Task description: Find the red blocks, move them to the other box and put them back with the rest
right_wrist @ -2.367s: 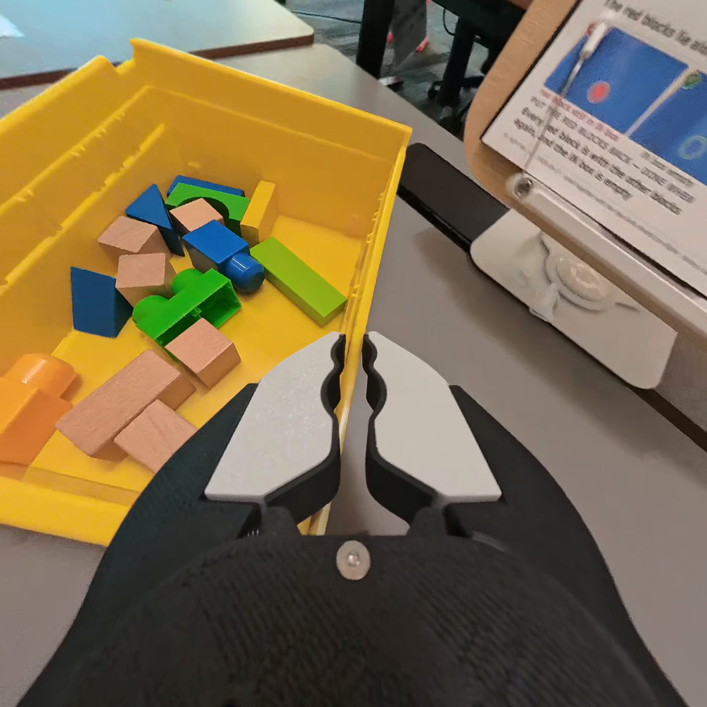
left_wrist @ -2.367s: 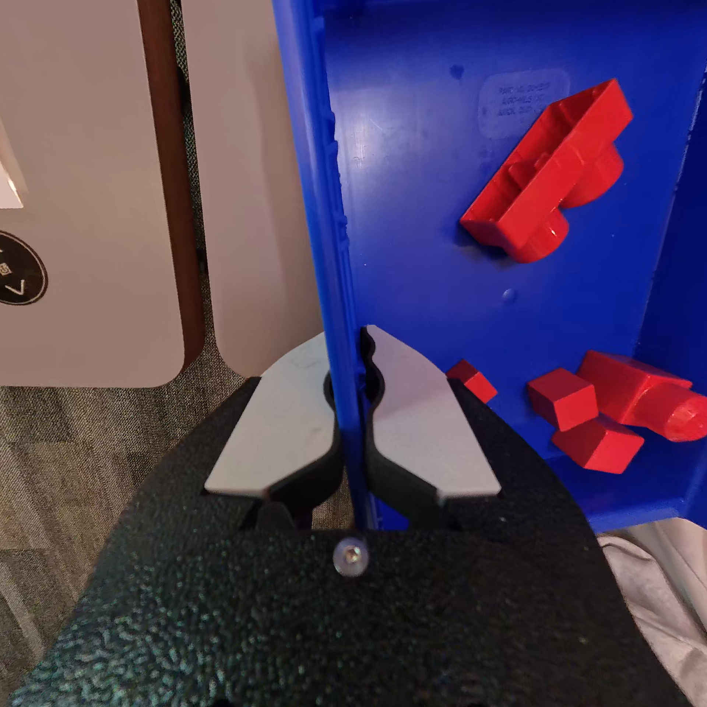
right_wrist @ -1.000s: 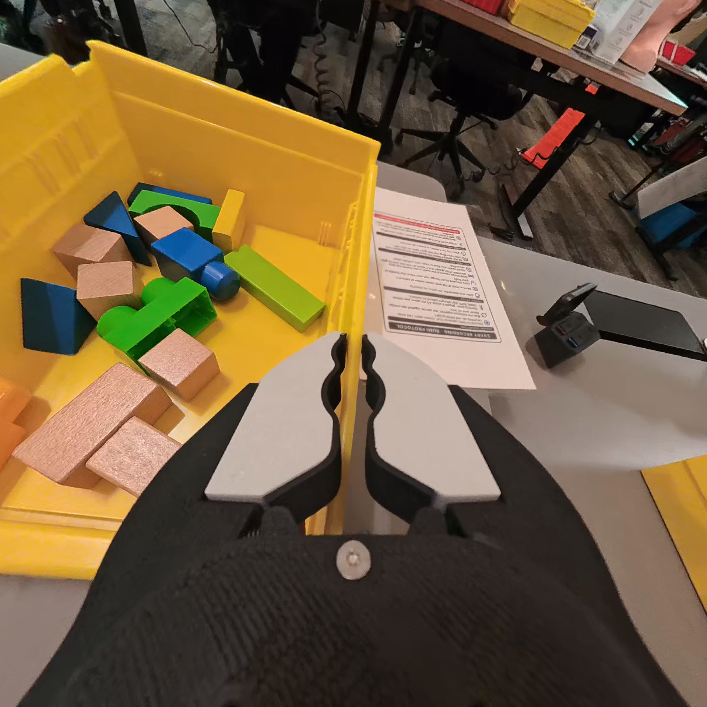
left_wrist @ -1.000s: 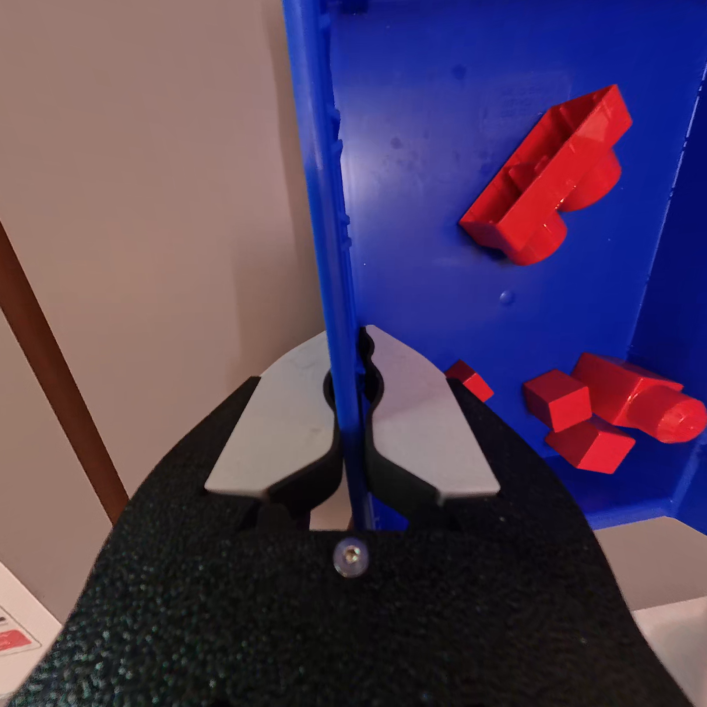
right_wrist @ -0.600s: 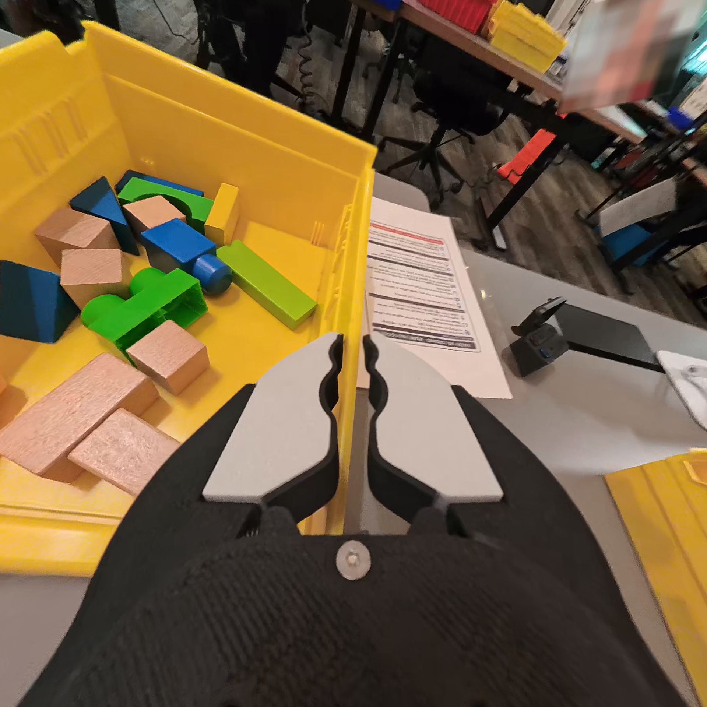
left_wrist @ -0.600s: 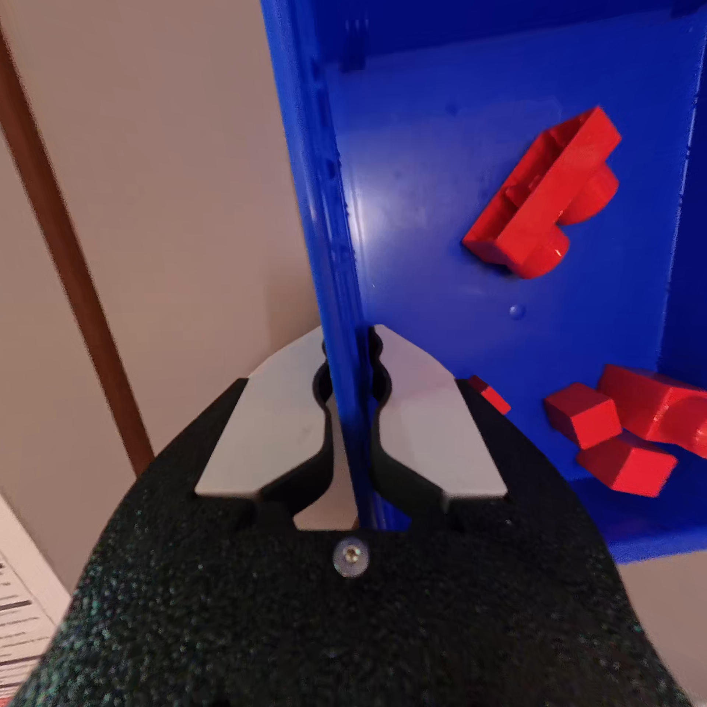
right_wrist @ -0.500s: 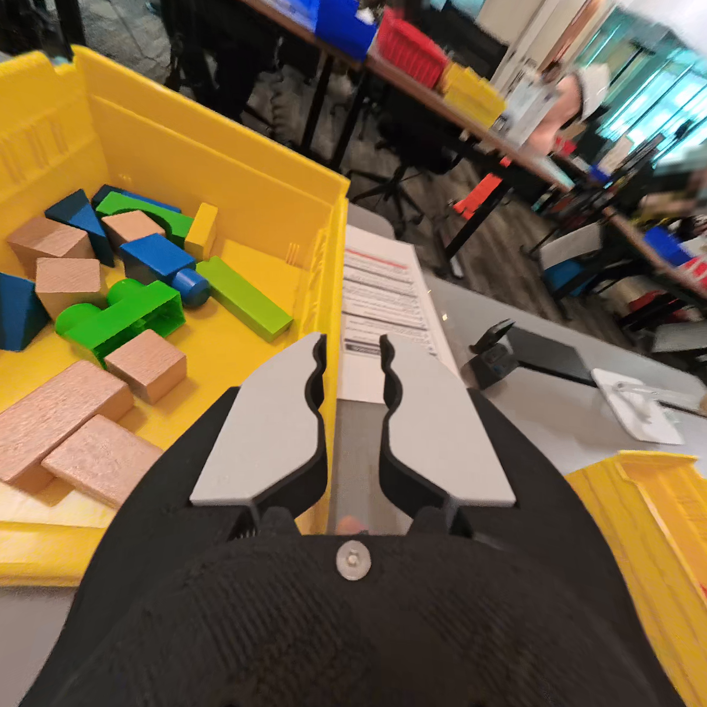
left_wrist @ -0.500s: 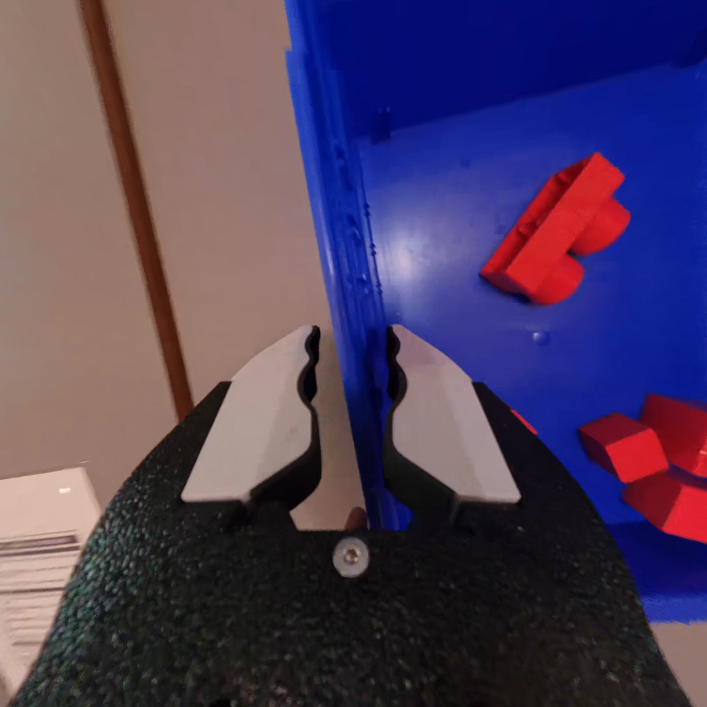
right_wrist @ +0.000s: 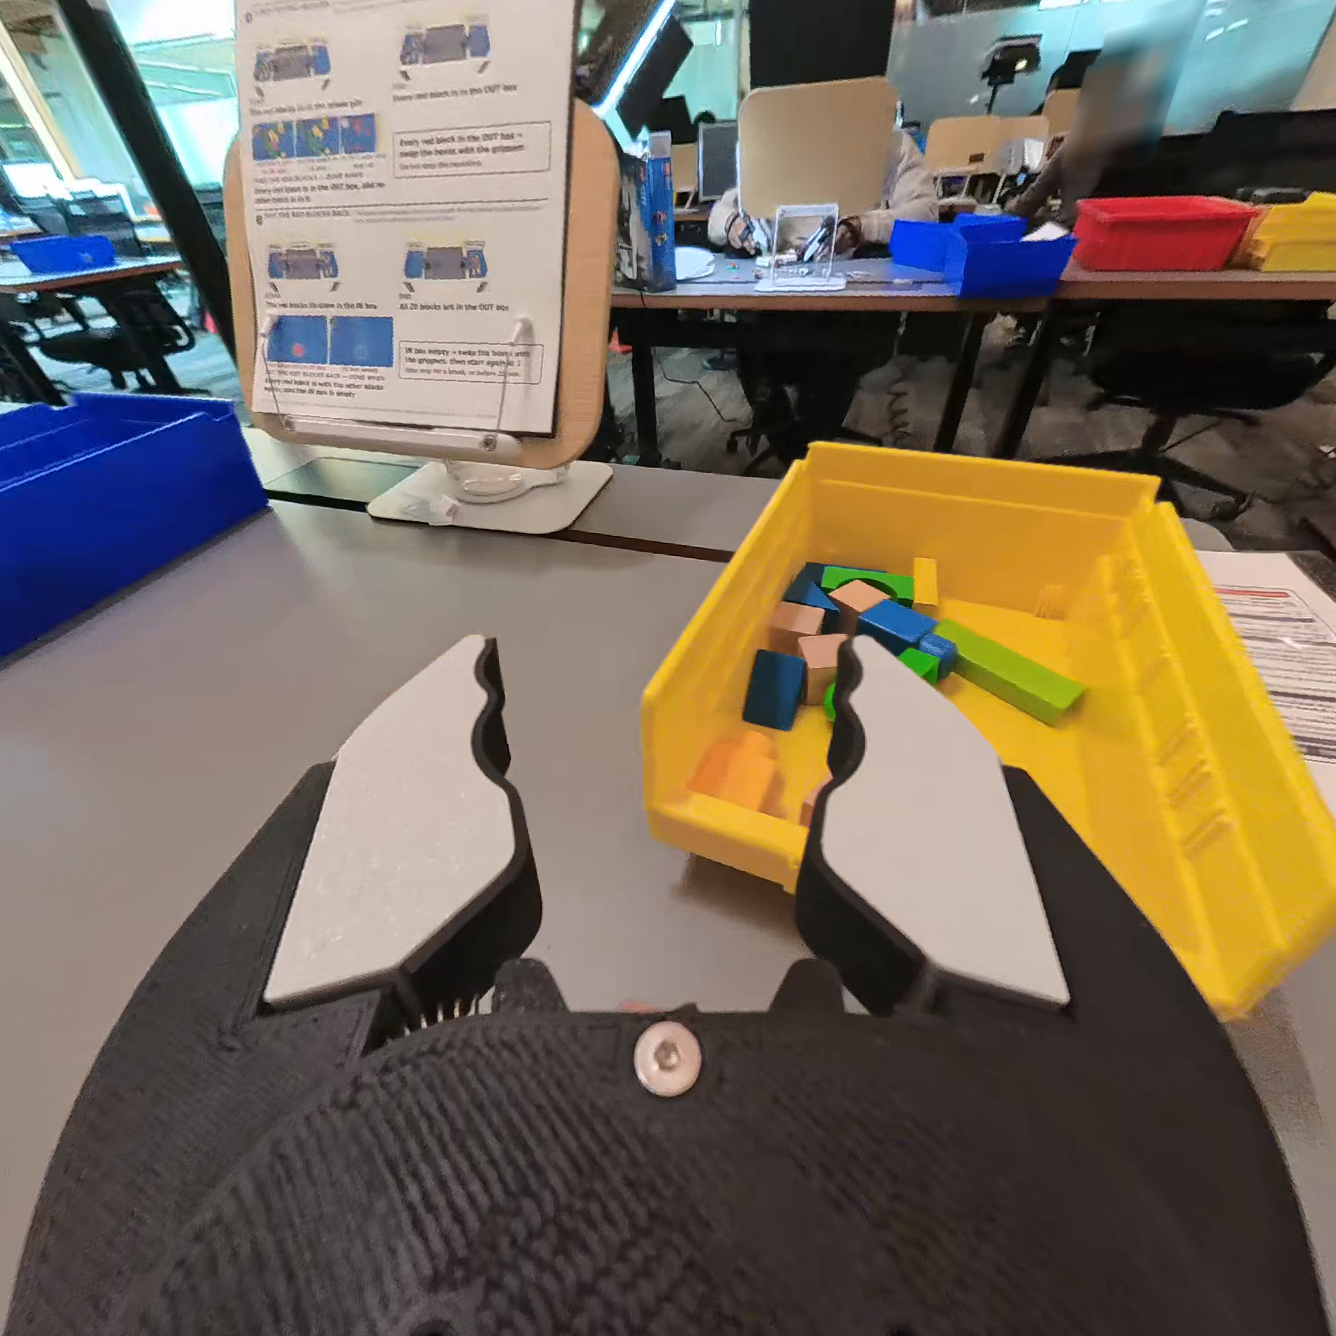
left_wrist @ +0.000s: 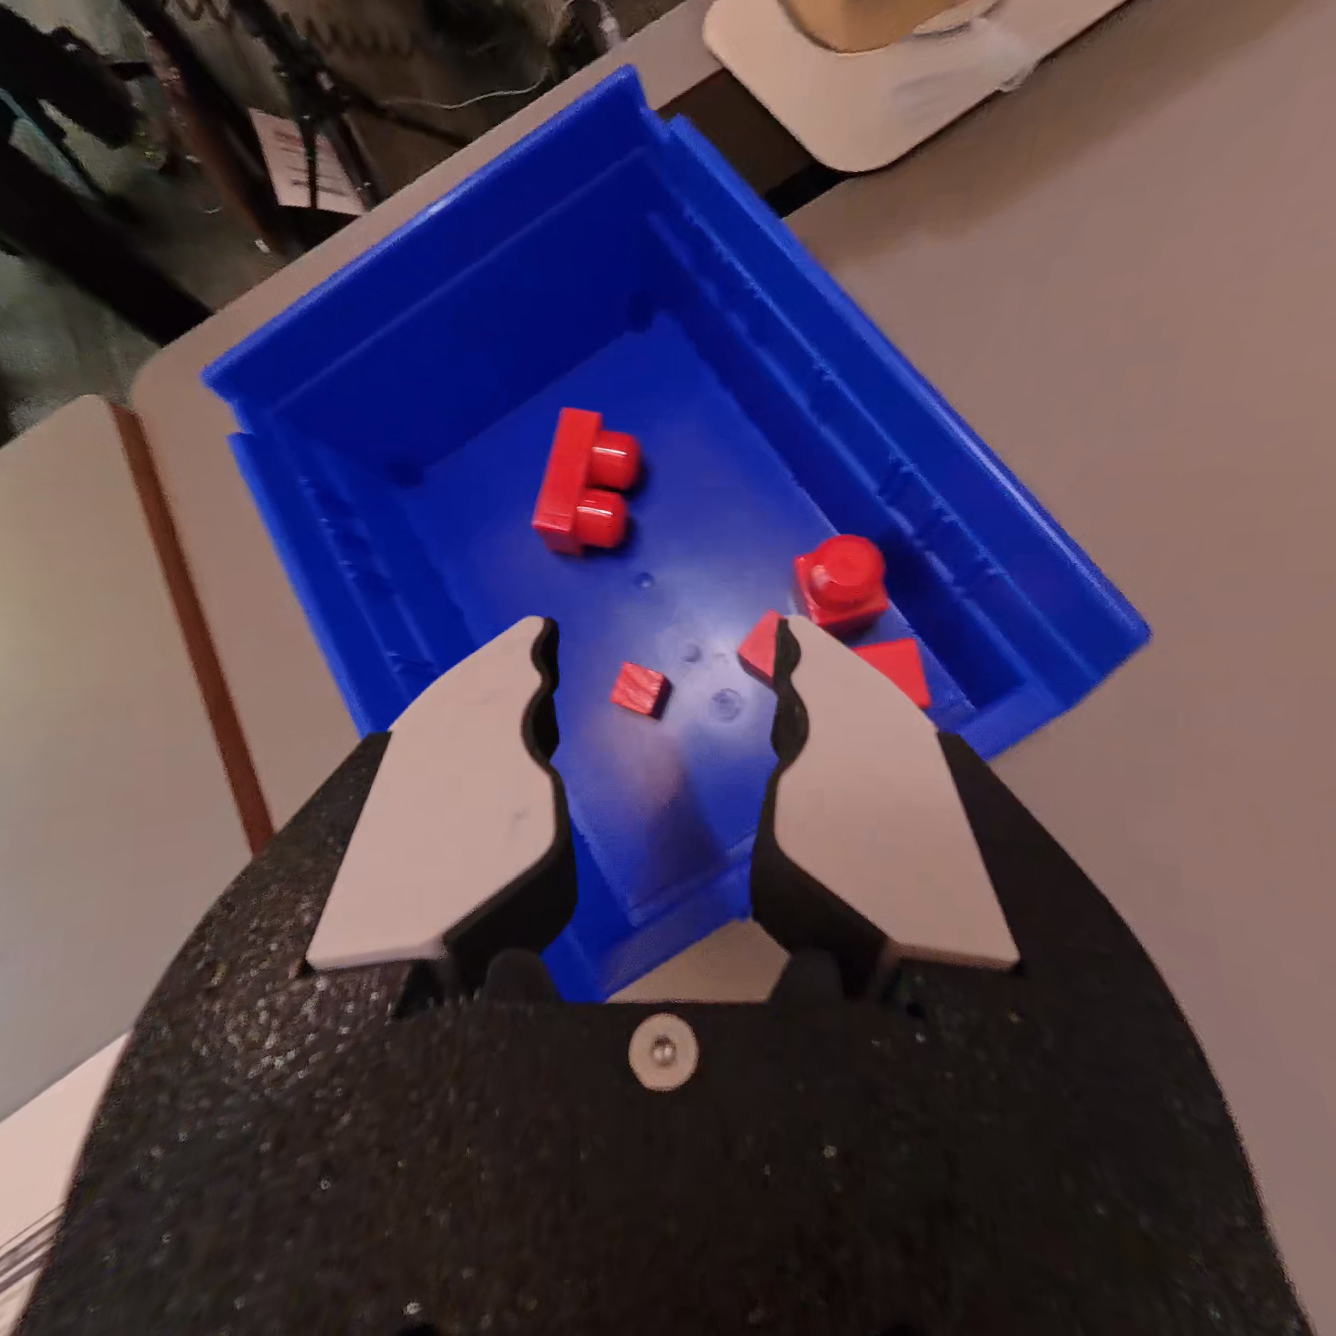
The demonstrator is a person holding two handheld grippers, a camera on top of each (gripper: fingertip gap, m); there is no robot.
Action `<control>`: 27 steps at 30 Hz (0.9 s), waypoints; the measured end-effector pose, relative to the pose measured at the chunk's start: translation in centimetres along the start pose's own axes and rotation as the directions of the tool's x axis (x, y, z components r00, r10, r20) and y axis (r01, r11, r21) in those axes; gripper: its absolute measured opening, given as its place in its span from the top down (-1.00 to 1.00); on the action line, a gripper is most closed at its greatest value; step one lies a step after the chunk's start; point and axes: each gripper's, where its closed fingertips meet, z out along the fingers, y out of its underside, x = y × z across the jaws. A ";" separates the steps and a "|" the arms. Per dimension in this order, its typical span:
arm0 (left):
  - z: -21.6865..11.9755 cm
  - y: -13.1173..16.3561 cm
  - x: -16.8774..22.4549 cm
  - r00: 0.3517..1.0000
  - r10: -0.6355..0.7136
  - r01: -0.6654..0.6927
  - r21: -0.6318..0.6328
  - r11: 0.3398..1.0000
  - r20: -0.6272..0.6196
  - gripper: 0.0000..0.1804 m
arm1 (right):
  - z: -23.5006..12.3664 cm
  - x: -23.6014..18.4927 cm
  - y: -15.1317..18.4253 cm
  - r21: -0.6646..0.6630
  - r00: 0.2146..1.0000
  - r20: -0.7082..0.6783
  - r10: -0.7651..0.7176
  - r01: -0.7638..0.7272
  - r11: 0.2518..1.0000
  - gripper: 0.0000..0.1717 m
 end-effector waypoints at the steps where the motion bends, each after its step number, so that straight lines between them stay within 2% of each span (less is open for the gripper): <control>1: 0.0 0.4 0.6 1.000 0.011 -0.011 0.003 1.000 -0.021 0.39 | 0.0 -0.5 0.2 0.010 1.000 -0.009 -0.007 0.007 1.000 -0.01; 6: 0.3 3.3 1.4 0.992 0.118 -0.122 -0.086 0.989 -0.047 0.43 | -0.1 -2.4 0.3 0.007 0.999 0.047 0.012 -0.013 1.000 0.02; 10: 0.5 4.1 0.9 0.980 0.185 -0.194 -0.182 0.964 -0.069 0.48 | 0.0 -2.6 0.2 -0.012 0.997 0.049 -0.059 0.059 0.998 0.02; 14: 1.3 5.3 0.0 0.930 0.343 -0.366 -0.344 0.865 -0.129 0.51 | -0.3 -2.7 -0.5 0.024 0.997 0.065 -0.044 0.042 0.999 0.08; 17: 2.8 6.0 -0.5 0.898 0.404 -0.439 -0.431 0.788 -0.174 0.54 | -0.5 -2.9 -1.3 0.053 0.996 0.071 -0.047 0.043 0.998 0.10; 23: 6.2 7.8 -0.7 0.887 0.371 -0.462 -0.557 0.690 -0.277 0.57 | -0.1 -4.3 -1.0 0.035 0.989 0.112 -0.094 0.091 0.995 0.11; 27: 7.6 9.0 -1.9 0.899 0.345 -0.438 -0.604 0.665 -0.272 0.59 | 0.0 -5.1 -1.0 0.043 0.985 0.138 -0.105 0.100 0.994 0.12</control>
